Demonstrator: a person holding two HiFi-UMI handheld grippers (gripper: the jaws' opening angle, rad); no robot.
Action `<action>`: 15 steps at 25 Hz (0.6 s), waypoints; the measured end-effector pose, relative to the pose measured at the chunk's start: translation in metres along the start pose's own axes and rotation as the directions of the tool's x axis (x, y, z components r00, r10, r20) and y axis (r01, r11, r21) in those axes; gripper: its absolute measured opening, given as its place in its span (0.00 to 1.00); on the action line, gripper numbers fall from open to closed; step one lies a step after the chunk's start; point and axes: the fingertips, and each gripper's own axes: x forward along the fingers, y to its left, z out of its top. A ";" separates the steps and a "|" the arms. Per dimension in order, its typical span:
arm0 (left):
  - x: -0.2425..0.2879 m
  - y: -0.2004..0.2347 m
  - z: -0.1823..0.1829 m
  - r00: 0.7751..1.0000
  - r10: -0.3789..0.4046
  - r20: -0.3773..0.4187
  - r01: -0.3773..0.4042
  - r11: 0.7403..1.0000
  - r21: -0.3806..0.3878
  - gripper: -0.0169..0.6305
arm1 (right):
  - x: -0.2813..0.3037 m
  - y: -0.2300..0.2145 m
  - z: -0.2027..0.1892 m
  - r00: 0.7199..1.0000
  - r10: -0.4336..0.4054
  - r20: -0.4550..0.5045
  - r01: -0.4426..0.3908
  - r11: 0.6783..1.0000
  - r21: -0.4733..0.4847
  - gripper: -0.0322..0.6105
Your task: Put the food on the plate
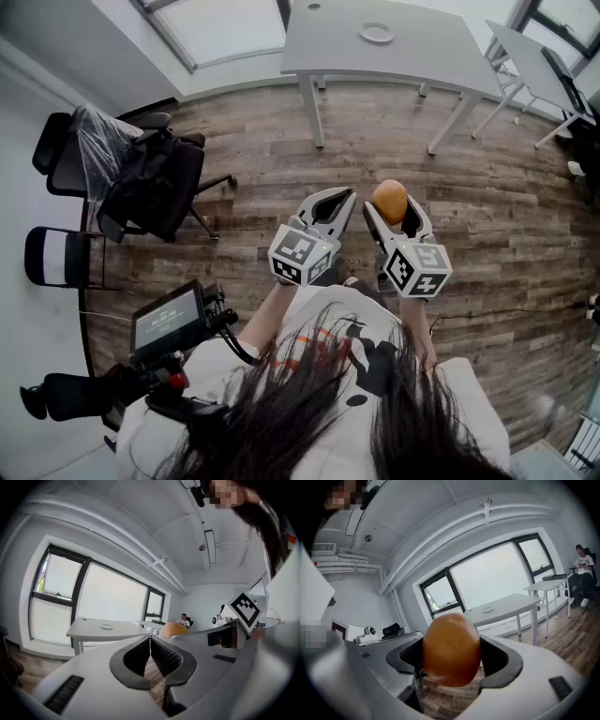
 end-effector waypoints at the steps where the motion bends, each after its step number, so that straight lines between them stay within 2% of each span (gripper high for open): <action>1: -0.001 0.000 -0.001 1.000 0.002 -0.001 -0.002 1.000 -0.001 0.04 | 0.000 -0.001 0.000 1.000 -0.004 0.002 0.004 1.000 0.002 0.63; 15: -0.004 0.004 -0.012 1.000 0.003 -0.021 -0.003 1.000 -0.005 0.04 | 0.000 -0.002 -0.007 1.000 -0.015 0.012 0.015 1.000 0.011 0.63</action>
